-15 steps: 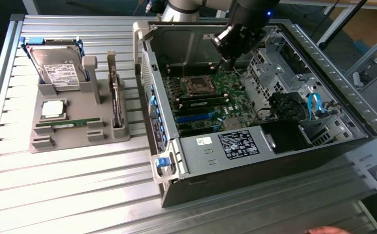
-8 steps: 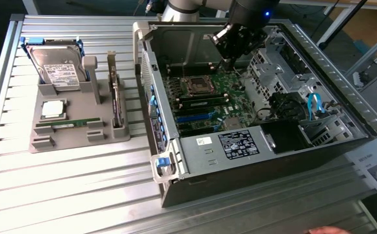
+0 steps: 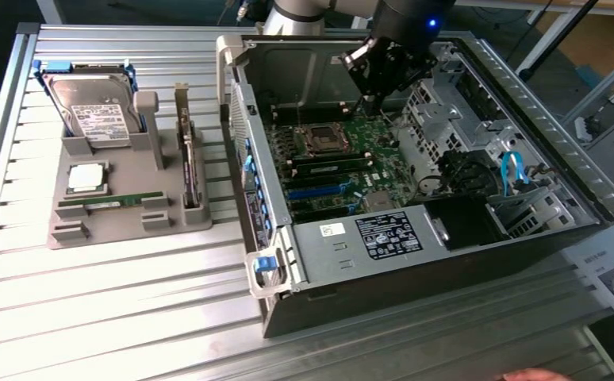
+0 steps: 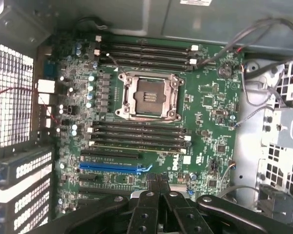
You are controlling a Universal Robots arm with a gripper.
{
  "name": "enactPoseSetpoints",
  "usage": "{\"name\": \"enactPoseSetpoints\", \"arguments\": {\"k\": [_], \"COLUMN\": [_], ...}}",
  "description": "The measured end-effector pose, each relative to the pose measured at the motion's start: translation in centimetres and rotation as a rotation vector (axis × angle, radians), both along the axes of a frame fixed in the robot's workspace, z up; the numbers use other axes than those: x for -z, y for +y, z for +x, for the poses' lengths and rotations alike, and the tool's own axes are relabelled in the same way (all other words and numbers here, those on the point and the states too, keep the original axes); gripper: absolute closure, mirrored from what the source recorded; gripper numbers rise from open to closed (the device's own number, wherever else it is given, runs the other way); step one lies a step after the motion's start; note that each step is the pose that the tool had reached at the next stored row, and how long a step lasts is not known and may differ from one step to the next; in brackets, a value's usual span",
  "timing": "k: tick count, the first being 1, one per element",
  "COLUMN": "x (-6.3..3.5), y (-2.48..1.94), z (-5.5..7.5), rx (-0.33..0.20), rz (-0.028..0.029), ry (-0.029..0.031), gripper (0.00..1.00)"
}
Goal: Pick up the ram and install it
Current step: 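Press down the ram until it locks into place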
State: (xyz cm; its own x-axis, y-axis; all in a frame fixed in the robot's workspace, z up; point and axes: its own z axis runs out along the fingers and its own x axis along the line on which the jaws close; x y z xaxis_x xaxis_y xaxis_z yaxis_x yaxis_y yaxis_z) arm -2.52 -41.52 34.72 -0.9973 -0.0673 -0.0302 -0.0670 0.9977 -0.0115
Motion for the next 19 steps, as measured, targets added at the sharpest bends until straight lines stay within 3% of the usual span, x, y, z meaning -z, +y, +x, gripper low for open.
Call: {"name": "enactPoseSetpoints", "arguments": {"k": [5, 9, 19], "x": [0.00, 0.00, 0.02], "y": [0.00, 0.00, 0.01], "z": [-0.01, 0.27, -0.04], "rx": [0.004, 0.004, 0.005], "rz": [0.0000, -0.0001, 0.0000], "ry": [0.0002, 0.0100, 0.0103], "gripper": [0.90, 0.90, 0.90]}}
